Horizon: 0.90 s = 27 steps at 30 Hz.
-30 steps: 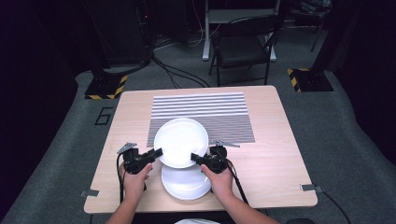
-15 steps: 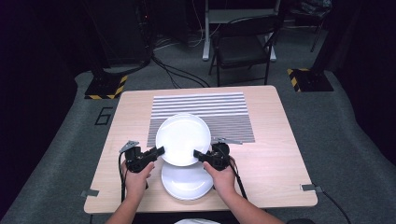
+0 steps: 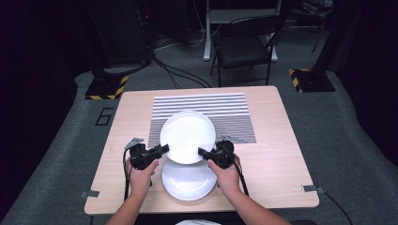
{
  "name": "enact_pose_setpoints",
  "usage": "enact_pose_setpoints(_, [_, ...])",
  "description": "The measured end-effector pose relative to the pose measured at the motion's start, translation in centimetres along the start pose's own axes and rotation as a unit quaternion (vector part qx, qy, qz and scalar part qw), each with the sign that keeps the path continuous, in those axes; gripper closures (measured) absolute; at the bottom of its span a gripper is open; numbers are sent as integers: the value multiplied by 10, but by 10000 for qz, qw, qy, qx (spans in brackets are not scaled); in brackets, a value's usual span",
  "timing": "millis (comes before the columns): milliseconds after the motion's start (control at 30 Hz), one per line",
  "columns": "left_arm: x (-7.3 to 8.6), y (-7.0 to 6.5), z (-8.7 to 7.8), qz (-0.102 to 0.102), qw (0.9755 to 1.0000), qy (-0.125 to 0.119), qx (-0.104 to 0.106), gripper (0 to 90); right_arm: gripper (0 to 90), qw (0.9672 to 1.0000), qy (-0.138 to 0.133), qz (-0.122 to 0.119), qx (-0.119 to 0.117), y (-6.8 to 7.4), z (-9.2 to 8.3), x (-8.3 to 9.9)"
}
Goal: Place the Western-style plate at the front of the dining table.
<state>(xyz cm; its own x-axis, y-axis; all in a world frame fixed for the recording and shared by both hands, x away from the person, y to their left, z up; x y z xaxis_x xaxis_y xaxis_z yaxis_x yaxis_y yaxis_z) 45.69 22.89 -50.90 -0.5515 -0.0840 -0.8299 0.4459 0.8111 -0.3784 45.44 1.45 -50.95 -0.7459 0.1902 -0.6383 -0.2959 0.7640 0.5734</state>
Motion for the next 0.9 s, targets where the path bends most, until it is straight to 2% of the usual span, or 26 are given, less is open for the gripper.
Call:
enact_pose_setpoints(300, [-4, -4, 6, 103, 9999, 20, 2, 657, 562, 10000, -17, -41, 81, -5, -3, -5])
enact_pose_setpoints(367, [-5, -6, 8, 63, 10000, 38, 16, 657, 562, 10000, -10, -42, 86, -6, -4, -6])
enact_pose_setpoints(700, [-11, -10, 15, 232, 9997, 50, 54, 657, 562, 9998, -73, -110, 180, -10, -8, -14])
enact_pose_setpoints(800, [-12, -11, 17, 252, 9996, 69, 56, 657, 562, 9997, -44, -72, 209, -12, -9, -16])
enact_pose_setpoints(833, [-13, -12, 18, 202, 9998, 50, 47, 657, 562, 9997, -69, -92, 205, -12, -9, -17])
enact_pose_setpoints(900, [-14, -12, 19, 281, 9996, 87, 38, 657, 562, 9997, -76, -121, 222, -14, -9, -18])
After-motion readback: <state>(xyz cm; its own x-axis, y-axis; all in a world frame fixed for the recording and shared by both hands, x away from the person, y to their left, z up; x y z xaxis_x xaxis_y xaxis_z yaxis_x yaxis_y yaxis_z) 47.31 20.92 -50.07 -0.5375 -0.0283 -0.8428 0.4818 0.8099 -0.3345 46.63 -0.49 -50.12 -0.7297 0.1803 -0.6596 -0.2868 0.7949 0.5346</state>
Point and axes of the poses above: each handheld gripper's, and its own axes: z roughly forward along the jaws, x roughly out of its underside, y roughly to its left, the point moved 7 cm from there along z, roughly forward along the jaws, and after that the axes turned 6 degrees about z, right-handed, at the moved point
